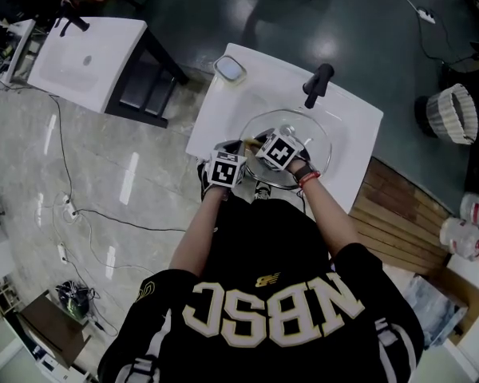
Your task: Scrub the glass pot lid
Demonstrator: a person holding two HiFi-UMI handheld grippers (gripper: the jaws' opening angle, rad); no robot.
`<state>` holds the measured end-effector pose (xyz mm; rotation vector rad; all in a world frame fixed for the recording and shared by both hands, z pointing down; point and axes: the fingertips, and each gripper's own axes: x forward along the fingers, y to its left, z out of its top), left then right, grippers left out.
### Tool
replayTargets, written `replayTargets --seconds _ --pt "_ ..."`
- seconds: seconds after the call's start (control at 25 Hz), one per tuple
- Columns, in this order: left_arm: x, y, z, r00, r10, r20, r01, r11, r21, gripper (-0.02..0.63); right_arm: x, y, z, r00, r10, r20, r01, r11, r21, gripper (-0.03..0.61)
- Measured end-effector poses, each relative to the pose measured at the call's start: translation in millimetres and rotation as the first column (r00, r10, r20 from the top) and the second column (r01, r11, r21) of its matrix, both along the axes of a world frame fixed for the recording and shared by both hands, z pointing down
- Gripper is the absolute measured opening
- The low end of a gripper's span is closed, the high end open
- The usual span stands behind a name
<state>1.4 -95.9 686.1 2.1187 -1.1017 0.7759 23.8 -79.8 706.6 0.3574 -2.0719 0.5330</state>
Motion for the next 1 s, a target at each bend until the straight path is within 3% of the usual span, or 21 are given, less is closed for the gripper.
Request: replayTargets --seconds 0.24,0.4,0.56,0.68,0.84,1.0 --pt "2 -1 3 0.999 0.016 0.037 -0.016 1.0 0.015 0.014 3 -34 31 0.997 0.001 -0.082 0.004 0.998 0.064 0.072" --pt "4 -2 4 0.998 0.025 0.056 -0.026 0.999 0.02 0.012 20 -49 42 0.989 0.07 -0.128 -0.062 0.996 0.069 0.072" --pt "4 -1 4 0.998 0.039 0.058 -0.04 0.999 0.008 0.012 36 -66 51 0.973 0.113 -0.204 -0.088 0.988 0.128 0.072" --pt "5 -1 3 0.998 0.04 0.057 -0.04 0.999 0.011 0.012 59 -77 60 0.942 0.126 -0.311 -0.069 0.98 0.189 0.072" --pt "6 0 4 0.998 0.037 0.051 -0.038 0.999 0.014 0.012 107 -86 66 0.876 0.157 -0.457 -0.04 0.966 0.254 0.066" --pt "7 0 2 0.999 0.035 0.04 -0.035 0.999 0.018 0.012 150 -84 61 0.823 0.173 -0.542 -0.036 0.967 0.253 0.064"
